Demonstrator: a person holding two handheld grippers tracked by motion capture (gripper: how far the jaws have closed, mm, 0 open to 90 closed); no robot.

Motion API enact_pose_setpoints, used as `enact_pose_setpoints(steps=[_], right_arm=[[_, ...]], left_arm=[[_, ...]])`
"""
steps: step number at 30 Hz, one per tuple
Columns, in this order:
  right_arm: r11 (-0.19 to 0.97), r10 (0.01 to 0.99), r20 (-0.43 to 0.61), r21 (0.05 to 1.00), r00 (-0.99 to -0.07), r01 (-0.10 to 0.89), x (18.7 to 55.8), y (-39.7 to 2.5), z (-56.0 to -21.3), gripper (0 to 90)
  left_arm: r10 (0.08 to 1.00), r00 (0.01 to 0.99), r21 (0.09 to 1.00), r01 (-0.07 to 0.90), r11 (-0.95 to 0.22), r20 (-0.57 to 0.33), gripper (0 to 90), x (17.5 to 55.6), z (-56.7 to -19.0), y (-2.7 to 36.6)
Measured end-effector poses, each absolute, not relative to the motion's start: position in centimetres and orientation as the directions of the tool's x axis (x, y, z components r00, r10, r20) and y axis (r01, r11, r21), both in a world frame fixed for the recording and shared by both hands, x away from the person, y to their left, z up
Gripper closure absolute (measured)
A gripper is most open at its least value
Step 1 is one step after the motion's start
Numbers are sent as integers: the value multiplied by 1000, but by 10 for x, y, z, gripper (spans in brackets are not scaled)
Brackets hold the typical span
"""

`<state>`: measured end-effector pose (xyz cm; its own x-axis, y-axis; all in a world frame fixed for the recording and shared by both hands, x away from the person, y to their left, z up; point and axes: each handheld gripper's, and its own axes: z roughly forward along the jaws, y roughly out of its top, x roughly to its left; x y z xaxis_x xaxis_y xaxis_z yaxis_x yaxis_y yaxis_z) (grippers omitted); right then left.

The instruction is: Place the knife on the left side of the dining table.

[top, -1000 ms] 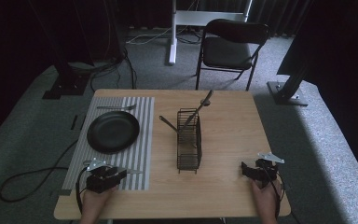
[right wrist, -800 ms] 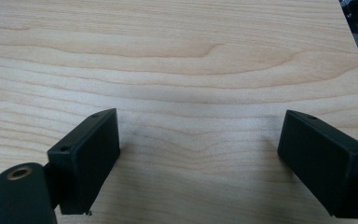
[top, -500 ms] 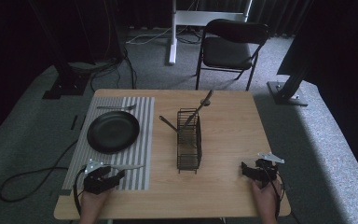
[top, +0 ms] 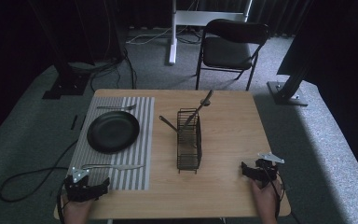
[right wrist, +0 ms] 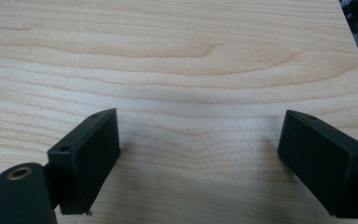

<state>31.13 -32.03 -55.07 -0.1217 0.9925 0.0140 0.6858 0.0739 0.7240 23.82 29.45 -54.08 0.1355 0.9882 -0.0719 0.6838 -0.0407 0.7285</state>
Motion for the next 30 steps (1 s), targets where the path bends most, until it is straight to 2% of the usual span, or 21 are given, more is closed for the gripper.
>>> enact_pose_setpoints(steps=[5,9,15,30], right_arm=[[74,992,14,724,-122,686,311,-320,-551,118],[74,992,14,724,-122,686,311,-320,-551,118],[74,992,14,724,-122,686,311,-320,-551,118],[74,992,14,724,-122,686,311,-320,-551,118]], left_arm=[[992,121,739,671,-59,-30,1,234,-542,302],[995,99,770,637,-41,-30,1,231,-540,306],[996,76,770,638,-15,-44,1,229,-541,317],[999,30,777,629,-11,-11,1,223,-542,333]])
